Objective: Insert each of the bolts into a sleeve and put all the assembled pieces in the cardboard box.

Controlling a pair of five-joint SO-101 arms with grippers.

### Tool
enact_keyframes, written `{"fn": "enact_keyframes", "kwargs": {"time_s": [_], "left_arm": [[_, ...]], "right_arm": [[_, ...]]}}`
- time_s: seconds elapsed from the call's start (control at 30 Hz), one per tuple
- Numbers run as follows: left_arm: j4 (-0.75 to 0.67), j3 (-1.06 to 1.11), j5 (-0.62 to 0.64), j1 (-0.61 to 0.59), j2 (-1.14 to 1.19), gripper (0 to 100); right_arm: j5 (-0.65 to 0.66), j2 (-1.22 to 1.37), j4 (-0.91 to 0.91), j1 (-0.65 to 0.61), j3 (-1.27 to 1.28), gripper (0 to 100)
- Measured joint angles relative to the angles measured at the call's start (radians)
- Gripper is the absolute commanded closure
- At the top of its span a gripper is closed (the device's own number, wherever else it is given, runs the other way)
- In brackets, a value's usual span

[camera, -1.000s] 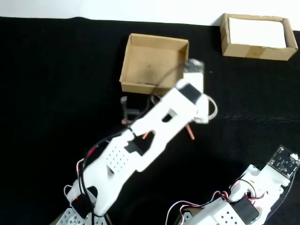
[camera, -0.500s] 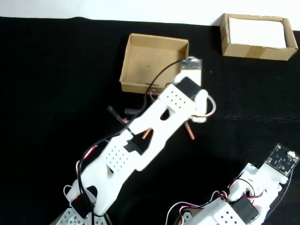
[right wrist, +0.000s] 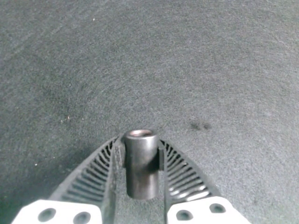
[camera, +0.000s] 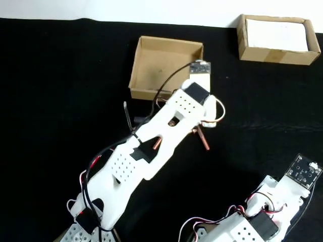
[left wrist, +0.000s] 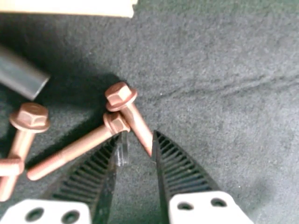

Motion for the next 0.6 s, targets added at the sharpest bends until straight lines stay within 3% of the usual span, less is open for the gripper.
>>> {"fn": "enact_keyframes", "kwargs": {"time_s": [0.6], "left_arm": [[-0.129, -0.014, -0.002, 0.003, 0.141, 90]], "right_arm": [[0.087, 0.0, 0.0, 0.0, 0.0, 99.1]]}}
